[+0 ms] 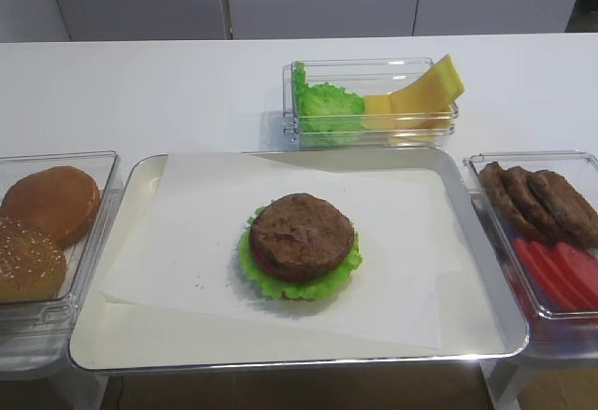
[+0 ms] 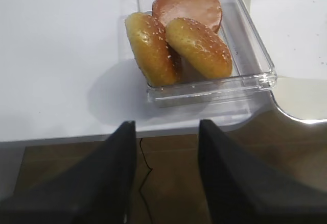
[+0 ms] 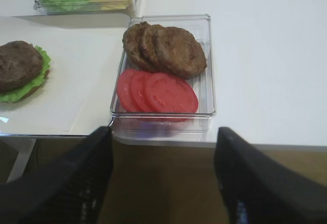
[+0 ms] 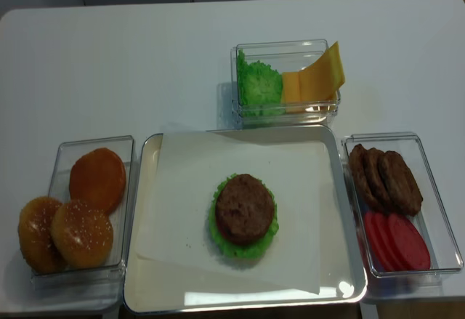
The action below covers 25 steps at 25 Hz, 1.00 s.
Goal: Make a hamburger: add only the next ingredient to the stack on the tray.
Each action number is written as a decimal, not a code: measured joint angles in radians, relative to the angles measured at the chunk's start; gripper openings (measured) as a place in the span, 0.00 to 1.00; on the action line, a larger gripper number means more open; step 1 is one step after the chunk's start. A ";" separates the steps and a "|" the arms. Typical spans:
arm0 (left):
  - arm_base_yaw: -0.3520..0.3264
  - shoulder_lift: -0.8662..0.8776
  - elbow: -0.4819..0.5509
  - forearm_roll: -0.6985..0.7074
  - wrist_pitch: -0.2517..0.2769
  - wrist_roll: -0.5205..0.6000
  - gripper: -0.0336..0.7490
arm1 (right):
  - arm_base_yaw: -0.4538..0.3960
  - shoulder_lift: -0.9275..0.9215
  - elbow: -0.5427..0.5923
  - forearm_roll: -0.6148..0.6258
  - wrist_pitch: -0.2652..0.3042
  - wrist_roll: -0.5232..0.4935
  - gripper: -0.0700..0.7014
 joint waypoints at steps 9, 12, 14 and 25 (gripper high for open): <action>0.000 0.000 0.000 0.000 0.000 0.000 0.43 | 0.000 -0.081 0.138 -0.002 -0.072 -0.049 0.72; 0.000 0.000 0.000 0.000 0.000 0.000 0.43 | 0.000 -0.081 0.173 -0.004 -0.090 -0.051 0.72; 0.000 0.000 0.000 0.000 0.000 0.000 0.43 | 0.000 -0.081 0.190 -0.004 -0.112 -0.051 0.72; 0.000 0.000 0.000 0.000 0.000 0.000 0.43 | 0.000 -0.081 0.198 -0.002 -0.125 -0.051 0.72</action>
